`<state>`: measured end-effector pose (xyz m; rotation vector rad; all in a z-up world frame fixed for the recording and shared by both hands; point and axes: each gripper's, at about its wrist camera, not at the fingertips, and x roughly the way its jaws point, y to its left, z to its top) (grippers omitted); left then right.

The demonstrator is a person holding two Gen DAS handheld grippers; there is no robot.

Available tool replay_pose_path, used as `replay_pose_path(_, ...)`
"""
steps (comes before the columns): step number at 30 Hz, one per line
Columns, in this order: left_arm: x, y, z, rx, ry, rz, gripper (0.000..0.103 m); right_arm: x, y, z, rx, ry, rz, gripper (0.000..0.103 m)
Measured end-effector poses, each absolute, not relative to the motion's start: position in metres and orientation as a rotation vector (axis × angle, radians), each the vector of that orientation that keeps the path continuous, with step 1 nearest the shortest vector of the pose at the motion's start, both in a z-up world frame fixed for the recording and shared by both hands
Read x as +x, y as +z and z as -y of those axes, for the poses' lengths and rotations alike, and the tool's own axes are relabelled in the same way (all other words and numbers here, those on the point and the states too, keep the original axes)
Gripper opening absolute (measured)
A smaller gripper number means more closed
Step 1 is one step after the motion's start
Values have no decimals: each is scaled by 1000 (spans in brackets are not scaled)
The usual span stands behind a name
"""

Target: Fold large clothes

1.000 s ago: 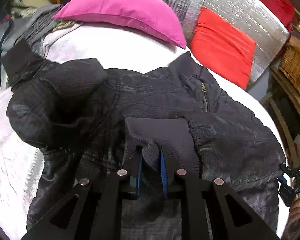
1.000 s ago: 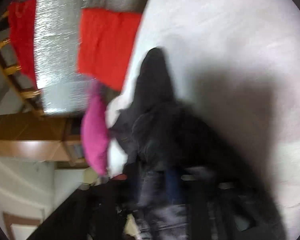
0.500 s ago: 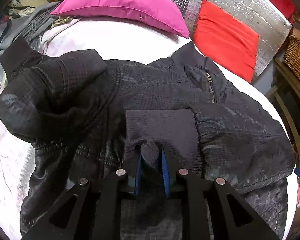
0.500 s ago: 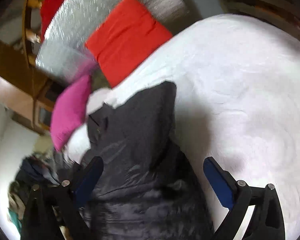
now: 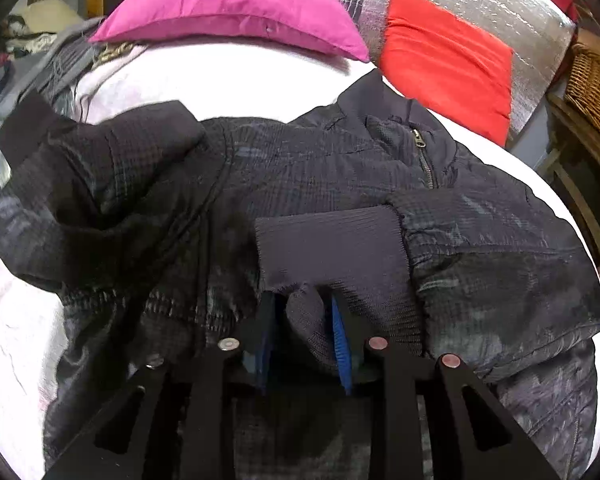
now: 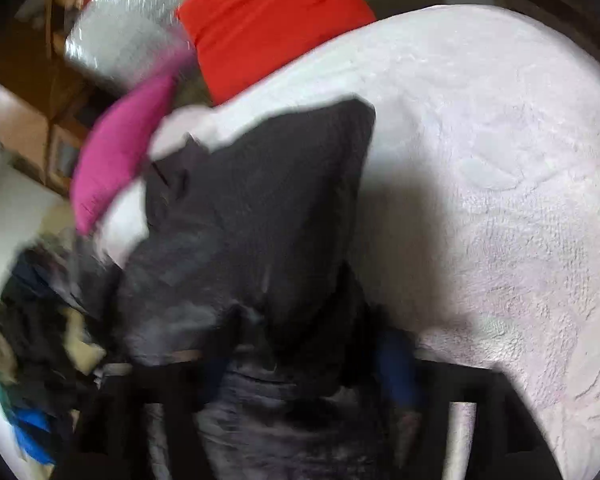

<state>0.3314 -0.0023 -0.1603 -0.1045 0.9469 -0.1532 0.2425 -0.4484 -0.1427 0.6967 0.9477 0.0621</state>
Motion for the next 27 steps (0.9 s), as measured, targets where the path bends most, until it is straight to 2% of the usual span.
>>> replay_pose_path(2, 328, -150, -3, -133, -161, -919, 33, 247, -136, 454, 698, 57, -920, 79)
replay_pose_path(3, 326, -144, -6, -141, -160, -904, 38, 253, -136, 458, 707, 41, -920, 79)
replay_pose_path(5, 319, -131, -12, -158, -152, -860, 55, 264, -143, 464, 745, 29, -929, 79)
replay_pose_path(6, 315, -125, -15, -165, -147, -834, 69, 270, -149, 465, 760, 45, -940, 78)
replay_pose_path(7, 312, -122, -16, -165, -143, -809, 77, 277, -152, 460, 720, 51, -955, 63)
replay_pose_path(8, 312, -120, -15, -158, -142, -795, 77, 281, -154, 454, 663, 38, -977, 24)
replay_pose_path(10, 318, -128, -4, -107, -151, -827, 77, 284, -155, 444, 579, -23, -1015, 26)
replay_pose_path(12, 335, -154, 4, -67, -130, -948, 77, 279, -147, 438, 525, -65, -989, 28)
replay_pose_path(13, 341, -163, 5, -67, -114, -991, 77, 277, -143, 434, 504, -80, -981, 35)
replay_pose_path(14, 344, -171, 3, -80, -105, -1013, 77, 273, -134, 428, 471, -99, -973, 58)
replay_pose_path(15, 342, -169, 0, -94, -108, -995, 77, 266, -125, 424, 444, -125, -956, 74)
replay_pose_path(16, 340, -165, -1, -92, -101, -984, 77, 257, -113, 420, 422, -148, -918, 82)
replay_pose_path(22, 320, -132, -12, -95, -99, -916, 77, 251, -70, 381, 447, 3, -795, 82)
replay_pose_path(24, 312, -124, -17, -98, -94, -904, 77, 250, -75, 372, 462, 53, -796, 82)
replay_pose_path(27, 298, -112, -27, -123, -97, -891, 78, 260, -110, 367, 463, 36, -907, 82)
